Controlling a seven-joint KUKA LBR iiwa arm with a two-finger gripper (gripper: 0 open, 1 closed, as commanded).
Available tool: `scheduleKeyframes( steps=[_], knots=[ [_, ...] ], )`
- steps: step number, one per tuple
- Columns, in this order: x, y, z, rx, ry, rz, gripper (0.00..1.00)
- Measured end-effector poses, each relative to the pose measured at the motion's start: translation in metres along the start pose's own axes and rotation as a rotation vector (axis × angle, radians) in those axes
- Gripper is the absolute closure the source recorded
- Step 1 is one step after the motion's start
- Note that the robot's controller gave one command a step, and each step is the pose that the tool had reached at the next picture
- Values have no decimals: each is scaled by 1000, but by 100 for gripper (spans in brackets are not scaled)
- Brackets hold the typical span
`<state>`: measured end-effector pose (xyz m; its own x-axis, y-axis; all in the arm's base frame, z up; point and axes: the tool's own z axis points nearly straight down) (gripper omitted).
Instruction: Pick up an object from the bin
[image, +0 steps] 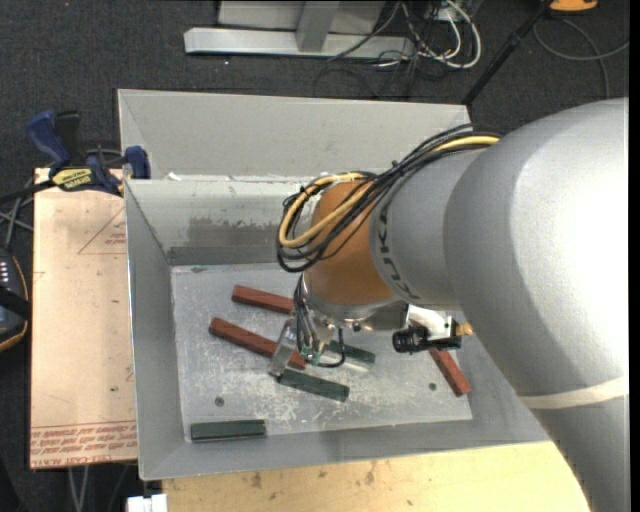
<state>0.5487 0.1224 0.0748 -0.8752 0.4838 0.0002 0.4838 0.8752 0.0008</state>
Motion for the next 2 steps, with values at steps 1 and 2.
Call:
scheduleKeyframes(
  steps=[1, 2],
  knots=[
    [0, 0, 0, 0, 0, 0, 100],
    [10, 2, -162, -2, -3, 38, 100]
  ],
)
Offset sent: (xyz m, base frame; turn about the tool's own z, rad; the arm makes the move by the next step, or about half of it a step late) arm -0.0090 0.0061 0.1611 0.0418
